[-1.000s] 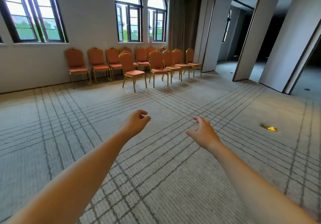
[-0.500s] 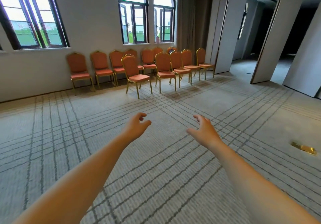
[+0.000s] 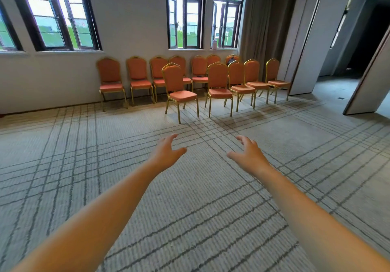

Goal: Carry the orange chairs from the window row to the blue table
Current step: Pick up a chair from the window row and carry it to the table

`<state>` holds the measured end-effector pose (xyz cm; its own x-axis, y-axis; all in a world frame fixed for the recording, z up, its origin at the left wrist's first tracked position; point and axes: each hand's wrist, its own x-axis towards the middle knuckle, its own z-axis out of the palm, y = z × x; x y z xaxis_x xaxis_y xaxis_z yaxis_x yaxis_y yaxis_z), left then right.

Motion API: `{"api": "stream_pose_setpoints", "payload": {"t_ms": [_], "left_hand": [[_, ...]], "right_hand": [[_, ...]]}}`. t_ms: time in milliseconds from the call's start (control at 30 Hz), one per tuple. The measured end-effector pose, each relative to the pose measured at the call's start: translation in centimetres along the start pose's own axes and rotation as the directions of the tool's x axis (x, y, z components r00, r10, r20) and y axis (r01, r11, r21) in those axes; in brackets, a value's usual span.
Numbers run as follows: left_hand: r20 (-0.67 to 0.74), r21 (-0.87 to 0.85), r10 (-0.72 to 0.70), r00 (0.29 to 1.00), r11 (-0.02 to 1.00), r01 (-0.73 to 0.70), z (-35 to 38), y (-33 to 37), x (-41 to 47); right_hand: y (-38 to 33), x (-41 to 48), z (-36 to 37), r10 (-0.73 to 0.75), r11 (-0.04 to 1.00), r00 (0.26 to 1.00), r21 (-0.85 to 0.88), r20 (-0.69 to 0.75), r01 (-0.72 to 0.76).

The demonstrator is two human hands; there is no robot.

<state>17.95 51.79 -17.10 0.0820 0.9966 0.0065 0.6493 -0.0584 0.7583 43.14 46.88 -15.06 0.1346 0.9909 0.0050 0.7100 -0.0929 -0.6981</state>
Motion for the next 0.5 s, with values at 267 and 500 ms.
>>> {"api": "stream_pose_setpoints", "payload": {"t_ms": [267,500], "left_hand": [[0.017,0.002,-0.019,1.000,1.000,0.019,1.9,1.7,22.8],[0.010,-0.029,-0.012,1.000,1.000,0.012,2.9,3.8,39.9]], "right_hand": [[0.7,22.2,-0.7,-0.010,0.999,1.000,-0.042,0.019,0.011],[0.3,39.3,-2.1,-0.031,0.998,0.999,-0.046,-0.011,0.030]]}}
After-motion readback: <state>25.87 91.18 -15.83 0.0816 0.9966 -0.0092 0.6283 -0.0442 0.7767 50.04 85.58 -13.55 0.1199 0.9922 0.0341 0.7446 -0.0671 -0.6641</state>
